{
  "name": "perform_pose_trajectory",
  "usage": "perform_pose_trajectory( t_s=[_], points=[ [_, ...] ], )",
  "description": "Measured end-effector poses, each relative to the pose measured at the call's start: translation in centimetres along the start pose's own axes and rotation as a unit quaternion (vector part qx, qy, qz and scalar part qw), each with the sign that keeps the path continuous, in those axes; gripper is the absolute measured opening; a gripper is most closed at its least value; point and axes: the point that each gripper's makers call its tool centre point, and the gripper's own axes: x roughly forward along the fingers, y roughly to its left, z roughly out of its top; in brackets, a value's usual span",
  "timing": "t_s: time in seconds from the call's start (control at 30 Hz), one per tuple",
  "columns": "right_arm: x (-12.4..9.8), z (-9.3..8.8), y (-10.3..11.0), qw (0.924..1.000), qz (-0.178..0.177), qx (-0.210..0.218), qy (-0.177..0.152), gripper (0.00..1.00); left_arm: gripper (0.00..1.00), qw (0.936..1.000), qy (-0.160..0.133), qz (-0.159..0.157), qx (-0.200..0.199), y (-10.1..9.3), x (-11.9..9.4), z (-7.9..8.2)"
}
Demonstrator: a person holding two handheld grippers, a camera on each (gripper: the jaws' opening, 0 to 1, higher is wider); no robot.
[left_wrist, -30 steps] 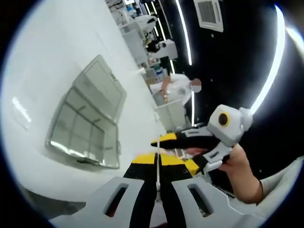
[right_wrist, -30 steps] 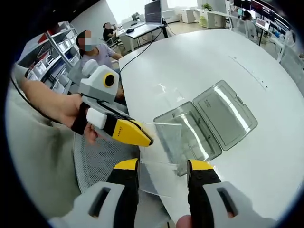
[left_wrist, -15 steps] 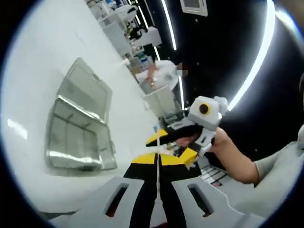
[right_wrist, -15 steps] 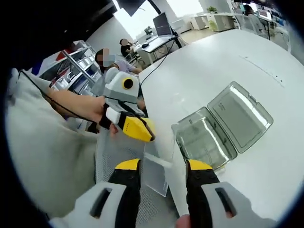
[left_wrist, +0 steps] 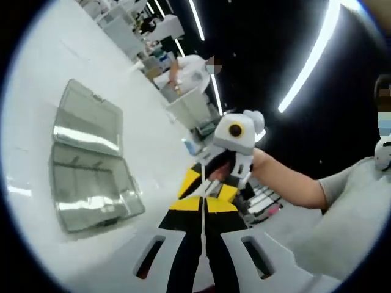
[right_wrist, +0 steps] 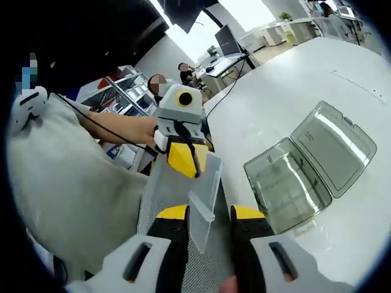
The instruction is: Insert the divider into the dual guide fixture by aligning both edges with the guide slots and pushing it downward to the bottom, including one-sided entry, uneven engagement, binding, and posture correction.
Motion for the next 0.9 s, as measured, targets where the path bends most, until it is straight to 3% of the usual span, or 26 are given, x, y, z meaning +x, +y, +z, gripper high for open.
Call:
perform_pose_trajectory(
  t_s=[0.33,0.9],
  points=[
    [0.2,0.2,1.6,0.9962,0.064,0.017,-0.056,0.13,0.0,0.9991,0.026,-0.023,0.025,-0.8,0.1,-0.3],
    [-0.2,0.8,2.5,0.9841,0.115,0.065,-0.119,0.05,0.0,0.998,0.036,-0.038,0.036,-1.4,0.4,0.0]
  ],
)
